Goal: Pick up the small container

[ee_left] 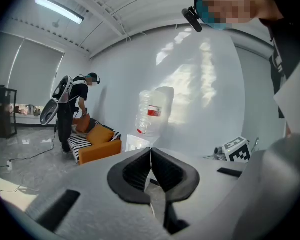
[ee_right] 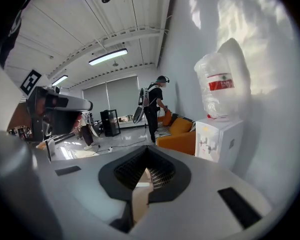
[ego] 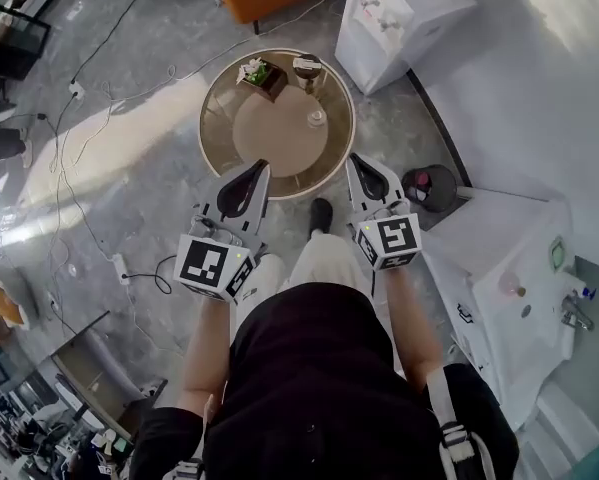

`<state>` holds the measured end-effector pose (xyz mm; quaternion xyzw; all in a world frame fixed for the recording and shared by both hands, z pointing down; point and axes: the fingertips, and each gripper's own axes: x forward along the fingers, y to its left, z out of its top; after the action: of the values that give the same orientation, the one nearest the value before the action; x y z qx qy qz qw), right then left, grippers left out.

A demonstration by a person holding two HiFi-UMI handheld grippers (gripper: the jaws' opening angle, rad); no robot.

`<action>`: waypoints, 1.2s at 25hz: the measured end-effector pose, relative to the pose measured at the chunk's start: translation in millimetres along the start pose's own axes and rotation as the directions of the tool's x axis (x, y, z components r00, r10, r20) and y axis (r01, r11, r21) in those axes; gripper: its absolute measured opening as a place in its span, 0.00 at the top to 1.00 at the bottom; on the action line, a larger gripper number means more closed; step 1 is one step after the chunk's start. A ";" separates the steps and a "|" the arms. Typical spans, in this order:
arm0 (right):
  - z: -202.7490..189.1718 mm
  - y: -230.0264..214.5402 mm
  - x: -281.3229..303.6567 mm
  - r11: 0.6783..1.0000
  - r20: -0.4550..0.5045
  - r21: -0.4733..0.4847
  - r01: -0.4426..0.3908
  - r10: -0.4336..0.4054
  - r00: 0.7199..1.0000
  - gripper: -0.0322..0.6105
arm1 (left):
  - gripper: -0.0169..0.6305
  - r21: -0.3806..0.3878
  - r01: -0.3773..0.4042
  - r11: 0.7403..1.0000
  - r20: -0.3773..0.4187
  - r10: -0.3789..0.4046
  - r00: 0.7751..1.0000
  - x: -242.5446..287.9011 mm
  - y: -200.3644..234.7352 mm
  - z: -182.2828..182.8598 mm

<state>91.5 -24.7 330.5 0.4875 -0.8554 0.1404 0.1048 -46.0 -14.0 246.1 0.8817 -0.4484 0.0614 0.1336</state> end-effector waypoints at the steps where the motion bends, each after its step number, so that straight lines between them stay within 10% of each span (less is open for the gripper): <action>1: -6.8 -3.1 5.4 1.000 -0.007 -0.002 -0.008 0.008 1.000 0.95 | 0.95 -0.001 -0.012 1.000 -0.006 0.012 1.000 5.7 0.0 -3.6; 30: -296.0 -57.3 141.4 1.000 -0.260 0.011 -0.019 0.021 0.965 0.94 | 0.95 -0.081 -0.023 0.996 -0.188 0.007 0.982 110.2 50.0 -257.7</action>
<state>82.5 -65.0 661.0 0.4566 -0.8386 0.2078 0.2125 -18.3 -52.5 526.8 0.8622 -0.4426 0.1268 0.2112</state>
